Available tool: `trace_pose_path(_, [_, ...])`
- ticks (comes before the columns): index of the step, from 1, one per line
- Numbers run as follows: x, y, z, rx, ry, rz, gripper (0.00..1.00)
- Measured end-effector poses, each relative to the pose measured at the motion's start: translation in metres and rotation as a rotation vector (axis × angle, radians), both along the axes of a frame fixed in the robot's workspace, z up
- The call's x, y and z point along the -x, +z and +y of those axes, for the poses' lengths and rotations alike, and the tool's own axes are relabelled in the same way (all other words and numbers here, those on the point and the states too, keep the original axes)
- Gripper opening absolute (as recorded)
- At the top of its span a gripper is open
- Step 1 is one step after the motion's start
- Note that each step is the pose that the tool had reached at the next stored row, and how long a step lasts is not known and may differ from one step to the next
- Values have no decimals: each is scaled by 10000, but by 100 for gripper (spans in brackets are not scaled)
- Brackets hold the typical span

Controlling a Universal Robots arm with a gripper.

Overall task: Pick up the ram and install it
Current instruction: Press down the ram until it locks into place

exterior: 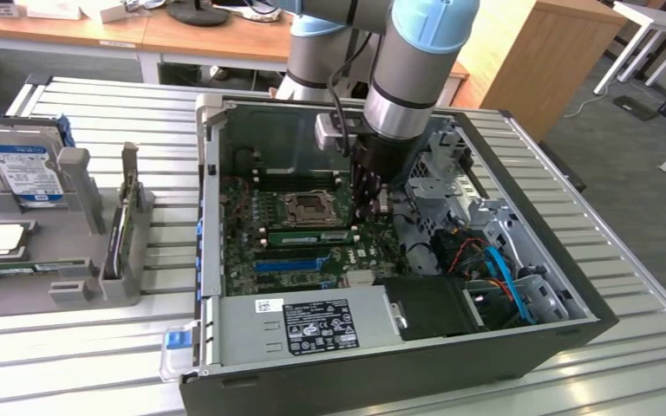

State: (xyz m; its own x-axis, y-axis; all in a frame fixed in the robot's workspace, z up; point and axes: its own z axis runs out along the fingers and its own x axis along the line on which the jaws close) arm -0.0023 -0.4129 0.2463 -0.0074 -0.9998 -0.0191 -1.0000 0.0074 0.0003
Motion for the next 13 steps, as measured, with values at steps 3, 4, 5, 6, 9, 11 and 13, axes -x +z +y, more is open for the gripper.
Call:
trace_pose_path(3, [0,-2,1,-3,0,-1,10])
trace_pose_path(4, [0,-2,1,-4,0,-1,10])
trace_pose_path(5, [0,-4,1,-4,0,-2,10])
trace_pose_path(6, [0,-6,1,-5,0,-2,10])
trace_pose_path(9, [0,-15,1,-4,0,-1,10])
trace_pose_path(11, [0,-22,1,-3,0,-2,10])
trace_pose_path(13, [0,-27,0,-3,0,-2,10])
